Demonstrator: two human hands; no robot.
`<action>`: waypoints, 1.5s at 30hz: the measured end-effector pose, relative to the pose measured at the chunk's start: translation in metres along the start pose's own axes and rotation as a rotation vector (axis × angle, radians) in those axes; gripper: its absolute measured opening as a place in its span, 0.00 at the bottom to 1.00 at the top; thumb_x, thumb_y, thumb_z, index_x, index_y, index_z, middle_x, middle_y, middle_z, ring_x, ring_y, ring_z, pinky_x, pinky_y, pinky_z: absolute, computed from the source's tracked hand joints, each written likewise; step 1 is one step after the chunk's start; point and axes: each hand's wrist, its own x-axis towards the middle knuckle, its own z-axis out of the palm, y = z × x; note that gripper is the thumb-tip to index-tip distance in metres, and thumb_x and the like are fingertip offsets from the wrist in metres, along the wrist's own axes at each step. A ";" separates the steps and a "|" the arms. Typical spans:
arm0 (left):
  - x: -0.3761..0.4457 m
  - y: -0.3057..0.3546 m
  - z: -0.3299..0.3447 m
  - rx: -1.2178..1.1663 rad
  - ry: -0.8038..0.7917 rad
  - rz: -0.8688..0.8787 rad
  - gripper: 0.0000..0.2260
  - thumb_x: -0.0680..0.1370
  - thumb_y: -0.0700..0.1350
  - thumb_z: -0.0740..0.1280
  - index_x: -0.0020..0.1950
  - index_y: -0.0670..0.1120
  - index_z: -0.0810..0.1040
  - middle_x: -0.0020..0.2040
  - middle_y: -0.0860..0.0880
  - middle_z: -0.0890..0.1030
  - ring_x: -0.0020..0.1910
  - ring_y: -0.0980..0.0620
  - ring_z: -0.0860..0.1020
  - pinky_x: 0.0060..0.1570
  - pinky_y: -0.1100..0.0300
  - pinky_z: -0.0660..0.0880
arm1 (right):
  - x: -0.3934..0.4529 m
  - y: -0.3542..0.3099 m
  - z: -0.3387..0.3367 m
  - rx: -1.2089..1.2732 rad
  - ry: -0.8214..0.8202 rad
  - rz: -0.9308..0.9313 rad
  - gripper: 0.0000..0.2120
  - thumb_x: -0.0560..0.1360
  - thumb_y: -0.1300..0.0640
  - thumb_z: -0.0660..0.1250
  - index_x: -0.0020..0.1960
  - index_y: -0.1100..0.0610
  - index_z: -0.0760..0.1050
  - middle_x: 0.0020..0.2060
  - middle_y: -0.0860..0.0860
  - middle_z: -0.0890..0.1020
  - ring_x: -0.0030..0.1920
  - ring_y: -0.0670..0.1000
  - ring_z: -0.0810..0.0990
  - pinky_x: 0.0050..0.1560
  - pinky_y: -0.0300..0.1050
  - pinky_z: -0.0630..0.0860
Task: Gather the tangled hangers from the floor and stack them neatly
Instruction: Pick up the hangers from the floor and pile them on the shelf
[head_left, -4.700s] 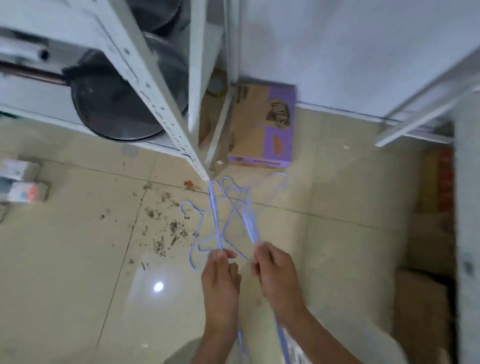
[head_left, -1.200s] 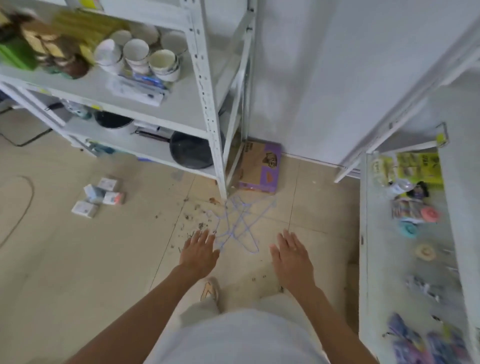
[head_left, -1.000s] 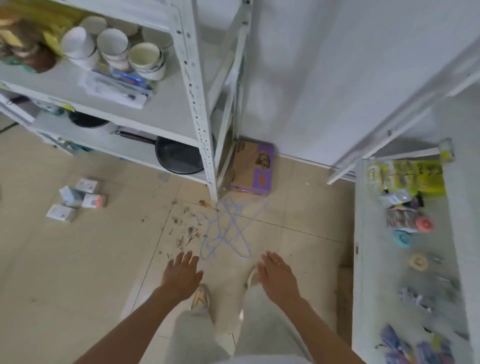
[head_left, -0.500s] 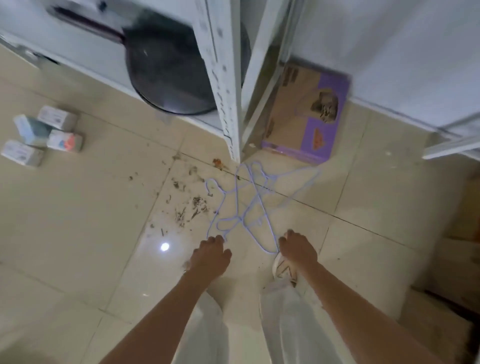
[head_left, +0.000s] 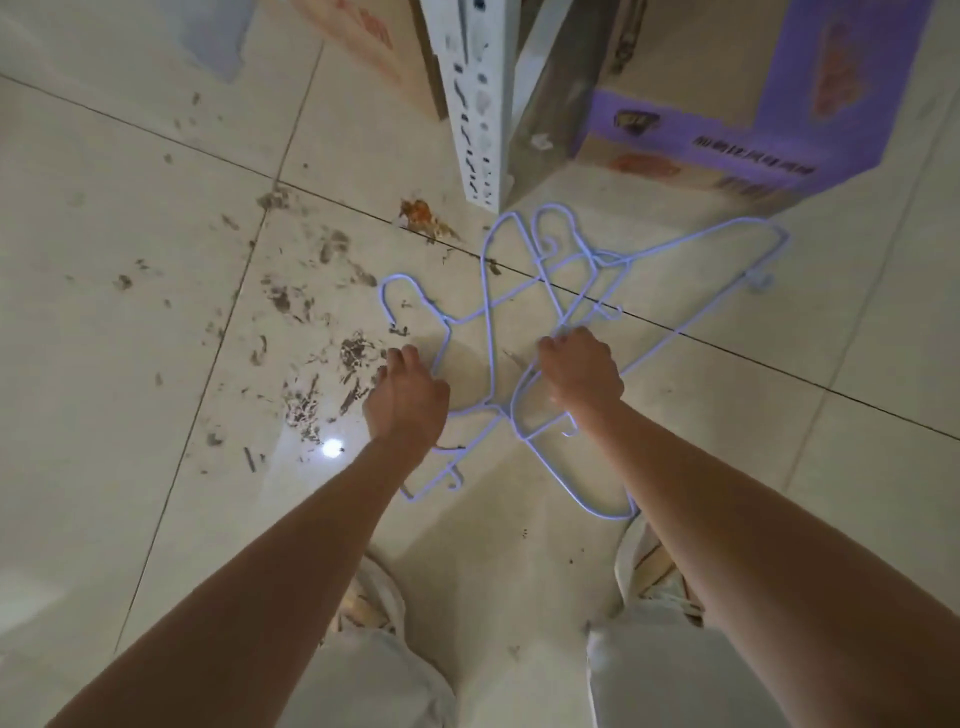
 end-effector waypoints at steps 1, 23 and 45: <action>0.009 0.000 0.003 0.009 0.030 -0.007 0.15 0.80 0.46 0.63 0.64 0.41 0.70 0.61 0.42 0.75 0.61 0.40 0.76 0.44 0.47 0.74 | 0.008 -0.003 0.005 0.006 0.032 0.011 0.22 0.77 0.44 0.61 0.61 0.58 0.79 0.57 0.59 0.83 0.59 0.62 0.83 0.55 0.53 0.77; -0.055 -0.044 -0.023 0.124 -0.241 -0.069 0.17 0.81 0.56 0.63 0.60 0.45 0.78 0.57 0.44 0.82 0.54 0.42 0.82 0.50 0.53 0.77 | -0.105 0.048 -0.002 -0.029 -0.068 0.017 0.14 0.80 0.52 0.59 0.53 0.58 0.81 0.53 0.59 0.85 0.57 0.62 0.82 0.56 0.51 0.80; -0.210 -0.063 -0.071 -0.474 -0.391 -0.018 0.15 0.82 0.43 0.63 0.36 0.49 0.76 0.34 0.45 0.80 0.35 0.44 0.81 0.41 0.53 0.78 | -0.187 0.080 -0.053 -0.086 0.056 -0.117 0.08 0.83 0.56 0.56 0.57 0.53 0.73 0.45 0.60 0.84 0.50 0.64 0.83 0.45 0.52 0.76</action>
